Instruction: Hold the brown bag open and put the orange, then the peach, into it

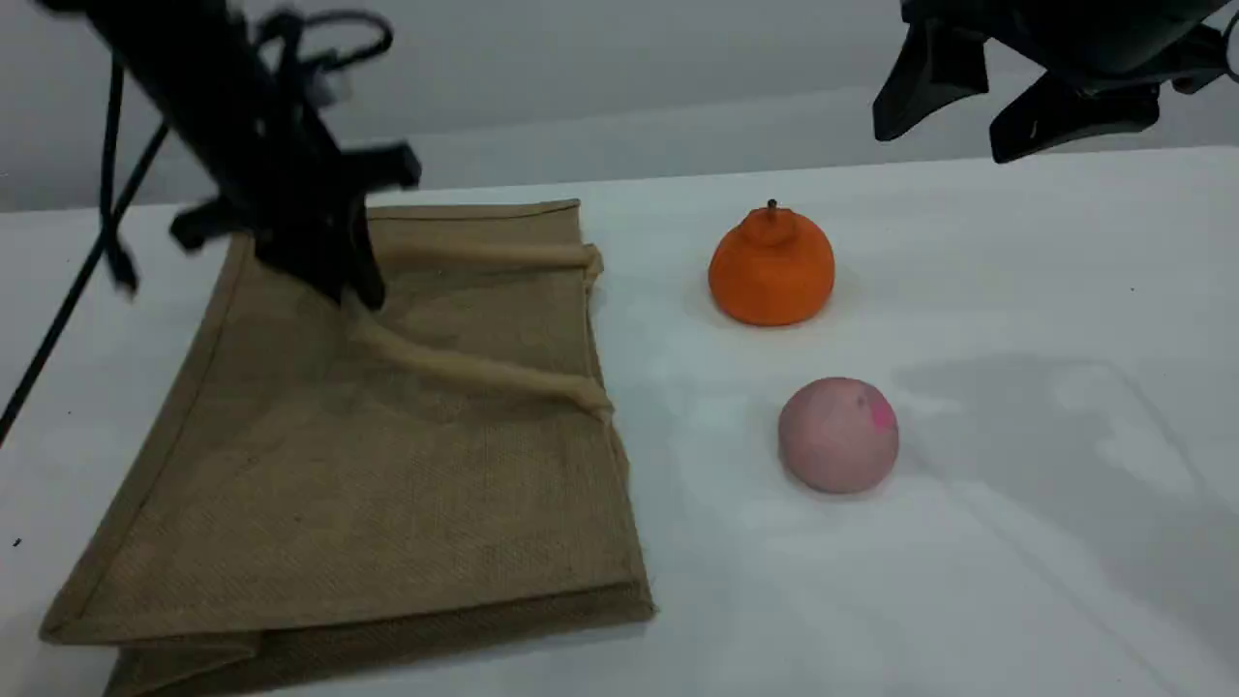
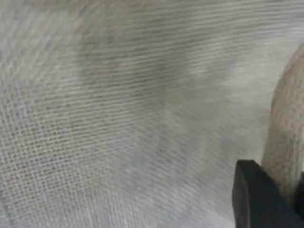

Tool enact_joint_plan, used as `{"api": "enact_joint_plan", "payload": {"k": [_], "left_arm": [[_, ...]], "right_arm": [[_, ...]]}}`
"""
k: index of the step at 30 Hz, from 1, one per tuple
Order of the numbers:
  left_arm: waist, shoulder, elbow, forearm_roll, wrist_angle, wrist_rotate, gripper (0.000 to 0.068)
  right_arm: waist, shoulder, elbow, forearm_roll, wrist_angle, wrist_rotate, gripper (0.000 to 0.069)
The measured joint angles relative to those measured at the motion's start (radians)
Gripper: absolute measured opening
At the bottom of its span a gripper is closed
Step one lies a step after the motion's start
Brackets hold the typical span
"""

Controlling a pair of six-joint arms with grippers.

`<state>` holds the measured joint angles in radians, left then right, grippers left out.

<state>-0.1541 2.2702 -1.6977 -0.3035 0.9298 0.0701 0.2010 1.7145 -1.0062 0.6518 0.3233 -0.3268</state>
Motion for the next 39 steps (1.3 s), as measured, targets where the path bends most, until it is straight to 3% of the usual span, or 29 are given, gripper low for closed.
{"api": "enact_joint_plan", "payload": {"k": [6, 12, 18, 23, 27, 33, 39], "left_arm": [[0.001, -0.02, -0.271, 0.0, 0.264, 0.152, 0.0082], [0.002, -0.121, -0.417, 0.016, 0.299, 0.307, 0.0082], [0.002, -0.2, -0.415, 0.016, 0.298, 0.347, 0.0082], [0.002, -0.273, -0.373, -0.06, 0.294, 0.367, 0.0082], [0.002, -0.354, -0.3, -0.067, 0.293, 0.399, 0.0082], [0.002, -0.477, -0.175, -0.086, 0.293, 0.517, 0.0082], [0.002, -0.499, -0.169, -0.092, 0.293, 0.598, 0.0082]], "right_arm": [[0.0, 0.0, 0.0, -0.003, 0.002, -0.047, 0.0524], [-0.001, 0.0, 0.0, -0.003, -0.009, -0.076, 0.0524], [-0.001, 0.0, 0.0, -0.001, -0.07, -0.075, 0.0524], [-0.001, 0.0, 0.0, -0.001, -0.1, -0.078, 0.0524], [-0.001, 0.0, 0.0, -0.002, -0.097, -0.091, 0.0524], [-0.001, 0.0, 0.0, -0.004, -0.033, -0.196, 0.0524], [-0.001, 0.0, 0.0, 0.0, -0.091, -0.276, 0.0524]]}}
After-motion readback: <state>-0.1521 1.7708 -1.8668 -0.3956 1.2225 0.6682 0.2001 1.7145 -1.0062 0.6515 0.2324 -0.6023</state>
